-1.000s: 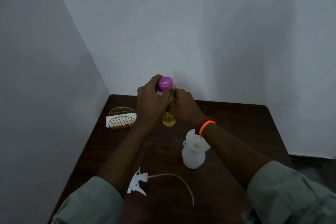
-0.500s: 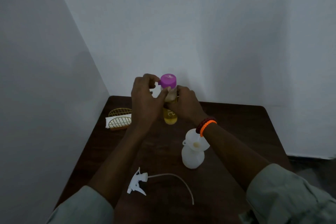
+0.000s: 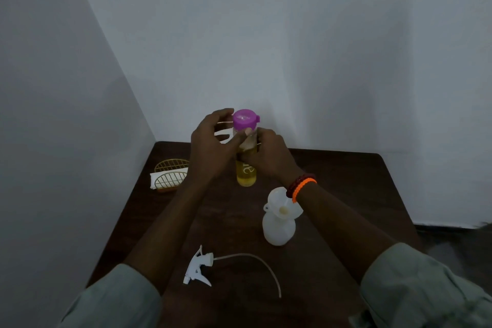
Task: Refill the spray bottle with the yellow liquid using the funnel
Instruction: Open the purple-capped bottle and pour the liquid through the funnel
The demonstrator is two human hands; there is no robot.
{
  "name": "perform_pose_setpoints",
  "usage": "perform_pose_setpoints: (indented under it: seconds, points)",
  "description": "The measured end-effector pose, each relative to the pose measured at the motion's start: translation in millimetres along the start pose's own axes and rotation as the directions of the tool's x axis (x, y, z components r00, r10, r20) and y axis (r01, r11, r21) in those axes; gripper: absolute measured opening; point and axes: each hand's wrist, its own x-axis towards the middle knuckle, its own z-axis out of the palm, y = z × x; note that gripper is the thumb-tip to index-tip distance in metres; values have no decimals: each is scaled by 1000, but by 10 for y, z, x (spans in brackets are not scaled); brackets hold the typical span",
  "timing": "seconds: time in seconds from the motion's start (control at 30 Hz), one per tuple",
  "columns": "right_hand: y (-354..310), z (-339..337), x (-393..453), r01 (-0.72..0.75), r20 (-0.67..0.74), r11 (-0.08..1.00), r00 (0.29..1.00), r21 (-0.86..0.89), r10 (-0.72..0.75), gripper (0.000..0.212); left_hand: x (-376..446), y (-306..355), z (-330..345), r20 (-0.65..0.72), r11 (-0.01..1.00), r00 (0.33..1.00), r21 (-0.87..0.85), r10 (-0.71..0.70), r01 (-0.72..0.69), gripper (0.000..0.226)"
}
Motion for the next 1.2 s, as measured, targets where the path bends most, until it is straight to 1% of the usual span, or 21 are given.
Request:
perform_pose_setpoints:
  seconds: [0.07,0.13,0.17,0.23,0.33,0.4,0.47,0.53,0.57,0.63,0.67,0.77,0.83,0.9,1.0,1.03,1.1,1.2]
  points:
    - [-28,16,-14,27,15,999,1000,18,-27,47,28,28,33,51,1000,999,-9,10,-10,66]
    - [-52,13,-16,34,11,999,999,21,-34,45,23,67,49,106,998,993,17,51,-53,67]
    - [-51,-1,-13,24,2,1000,1000,18,-24,42,14,78,47,110,997,992,21,65,-68,66]
    - [-22,-47,-5,-8,-18,1000,1000,19,8,39,-13,79,25,67,997,995,-3,72,-72,59]
    - [31,-92,-5,-28,-21,999,999,19,28,45,-28,10,-17,7,997,997,-22,75,-75,47]
    - [15,-78,-30,-36,-14,999,999,14,36,47,-9,-30,-20,12,997,998,-27,68,-68,53]
    - [-10,-53,-50,-33,-7,999,999,16,34,45,8,-35,-4,44,998,998,-25,50,-49,67]
    - [-46,-31,-75,4,16,1000,1000,16,-4,42,20,-6,14,96,999,994,-20,45,-44,77]
    - [-65,-28,-92,25,22,1000,999,15,-25,42,23,13,22,128,999,991,-26,47,-44,78]
    - [-74,-42,-111,41,25,999,999,29,-41,42,10,47,22,178,997,982,-52,59,-50,76]
    - [-66,-54,-109,34,23,999,999,35,-35,43,-2,55,13,181,996,981,-68,65,-53,74]
    - [-30,-92,-101,-5,-4,999,1000,32,5,44,-40,36,-43,139,992,989,-119,57,-40,59]
    - [-4,-110,-104,-6,-8,1000,1000,24,6,46,-41,1,-67,123,993,991,-114,51,-36,51]
    - [6,-103,-120,-4,11,1000,1000,8,4,50,-23,-24,-67,130,995,990,-98,49,-37,54]
    - [12,-69,-137,-12,46,1000,999,19,11,52,14,-13,-41,169,997,985,-78,42,-29,69]
    - [3,-57,-145,-4,59,1000,998,19,3,53,23,-4,-30,185,997,982,-74,50,-37,70]
    - [-9,-38,-157,25,76,1000,997,11,-26,54,35,3,-17,200,996,977,-65,69,-57,67]
    - [-7,-39,-155,33,85,999,996,4,-33,54,51,12,-17,172,996,982,-54,83,-75,62]
